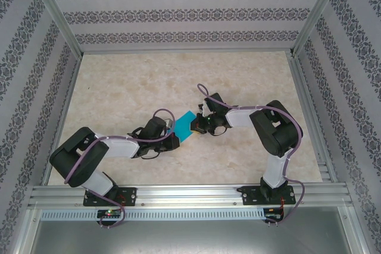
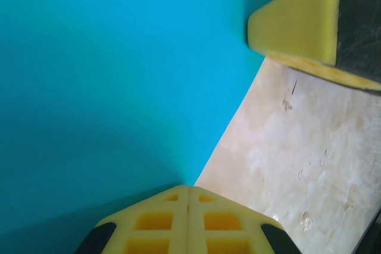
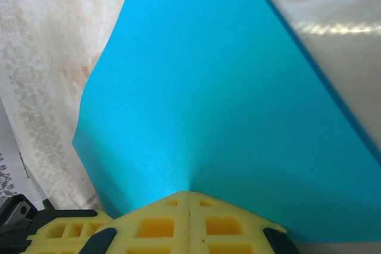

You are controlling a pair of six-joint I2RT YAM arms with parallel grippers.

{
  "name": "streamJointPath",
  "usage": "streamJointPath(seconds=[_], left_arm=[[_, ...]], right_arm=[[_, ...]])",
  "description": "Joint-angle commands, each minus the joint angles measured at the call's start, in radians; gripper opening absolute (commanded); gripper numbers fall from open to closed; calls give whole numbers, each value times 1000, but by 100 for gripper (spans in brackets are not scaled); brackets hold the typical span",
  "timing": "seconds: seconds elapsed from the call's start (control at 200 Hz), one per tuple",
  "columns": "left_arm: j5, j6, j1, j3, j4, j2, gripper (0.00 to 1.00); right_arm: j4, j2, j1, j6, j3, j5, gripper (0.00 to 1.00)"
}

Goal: Fold a paper plane with a square sheet of paper (pick it up from the middle)
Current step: First fold in half a square sheet of paper at the center of the table.

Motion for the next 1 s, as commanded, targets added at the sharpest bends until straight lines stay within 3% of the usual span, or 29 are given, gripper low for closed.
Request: streamJointPath(seconds=[0.0,0.689,0.994], left_arm=[[48,55,8,-38,-198,-9,0],[14,42,20,-113,-250,-111,0],[-54,48,73,22,-412,-277,2]], right_arm=[[-129,105,-29,-18,-38,261,0],[-144,95,-34,-39,-19,254,0],[-254,-66,-16,-159,146,235,0]])
